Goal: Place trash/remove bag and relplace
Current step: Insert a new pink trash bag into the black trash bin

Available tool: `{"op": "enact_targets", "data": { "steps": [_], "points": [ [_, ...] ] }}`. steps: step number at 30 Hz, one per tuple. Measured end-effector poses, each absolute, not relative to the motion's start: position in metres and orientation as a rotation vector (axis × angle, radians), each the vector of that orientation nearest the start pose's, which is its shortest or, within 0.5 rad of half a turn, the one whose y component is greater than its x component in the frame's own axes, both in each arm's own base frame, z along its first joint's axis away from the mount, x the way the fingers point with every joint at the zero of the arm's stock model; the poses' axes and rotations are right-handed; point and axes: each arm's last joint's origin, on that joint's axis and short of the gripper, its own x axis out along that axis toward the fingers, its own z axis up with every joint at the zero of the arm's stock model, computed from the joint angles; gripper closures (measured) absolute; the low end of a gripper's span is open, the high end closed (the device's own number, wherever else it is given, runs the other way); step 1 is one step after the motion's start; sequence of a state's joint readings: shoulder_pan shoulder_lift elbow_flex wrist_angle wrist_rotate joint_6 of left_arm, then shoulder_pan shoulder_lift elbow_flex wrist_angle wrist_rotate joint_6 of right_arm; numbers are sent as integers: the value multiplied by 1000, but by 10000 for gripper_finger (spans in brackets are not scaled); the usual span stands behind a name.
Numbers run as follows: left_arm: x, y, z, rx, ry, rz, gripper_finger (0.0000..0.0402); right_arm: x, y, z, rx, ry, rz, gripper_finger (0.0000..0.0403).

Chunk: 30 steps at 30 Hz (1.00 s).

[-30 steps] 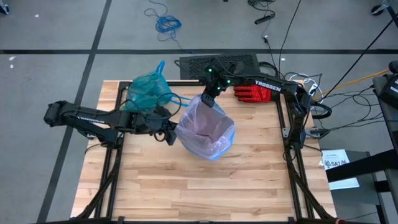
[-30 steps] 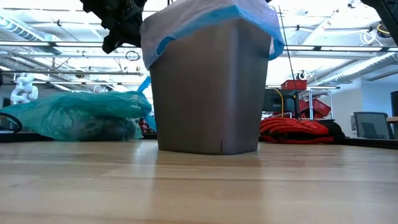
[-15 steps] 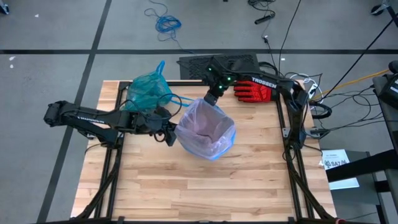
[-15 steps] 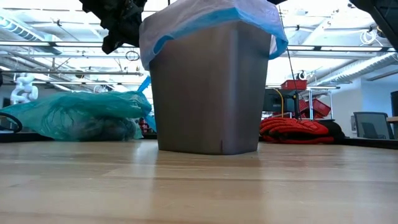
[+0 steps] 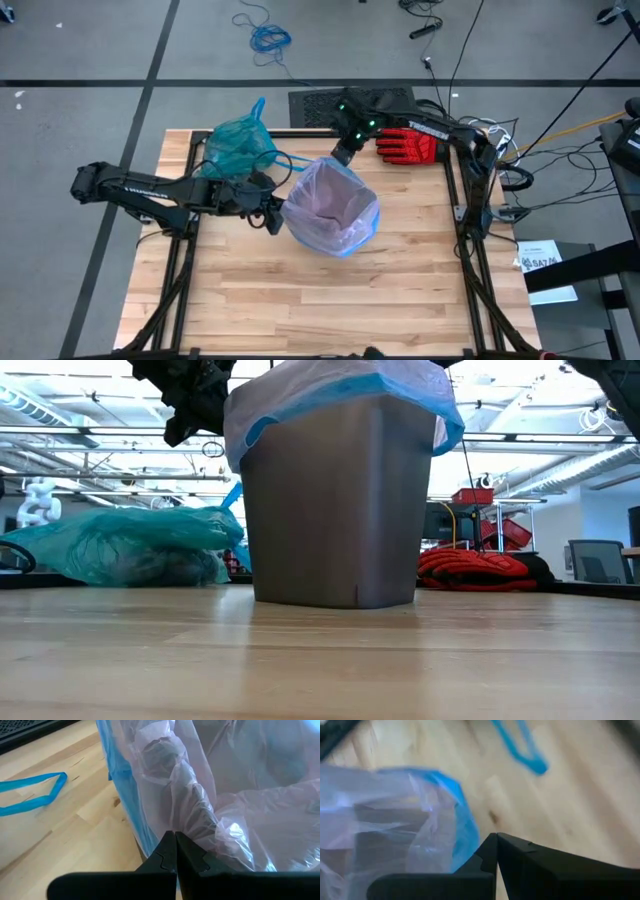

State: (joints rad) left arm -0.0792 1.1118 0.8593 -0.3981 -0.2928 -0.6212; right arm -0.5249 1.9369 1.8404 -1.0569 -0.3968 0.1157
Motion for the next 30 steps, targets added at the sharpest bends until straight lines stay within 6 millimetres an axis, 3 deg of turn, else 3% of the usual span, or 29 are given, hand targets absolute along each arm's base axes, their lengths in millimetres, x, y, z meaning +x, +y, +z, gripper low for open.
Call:
{"op": "enact_targets", "data": {
  "steps": [5,8,11,16,19,26,30],
  "points": [
    [231,-10,279,-477,552,395,402,330,-200,336,545,916,-270,403],
    [231,-10,279,-477,552,395,402,313,-194,362,457,854,-303,403],
    [231,-10,280,-480,553,388,402,296,-169,394,378,790,-314,403],
    [231,-11,280,-491,564,354,402,277,-100,429,273,756,-412,403],
    [231,-12,280,-488,570,339,402,272,-59,426,315,729,-462,403],
    [231,-12,280,-473,573,325,402,256,32,390,468,534,-528,403],
    [231,-12,280,-478,579,311,402,245,76,376,453,470,-524,403]
  ]
}}
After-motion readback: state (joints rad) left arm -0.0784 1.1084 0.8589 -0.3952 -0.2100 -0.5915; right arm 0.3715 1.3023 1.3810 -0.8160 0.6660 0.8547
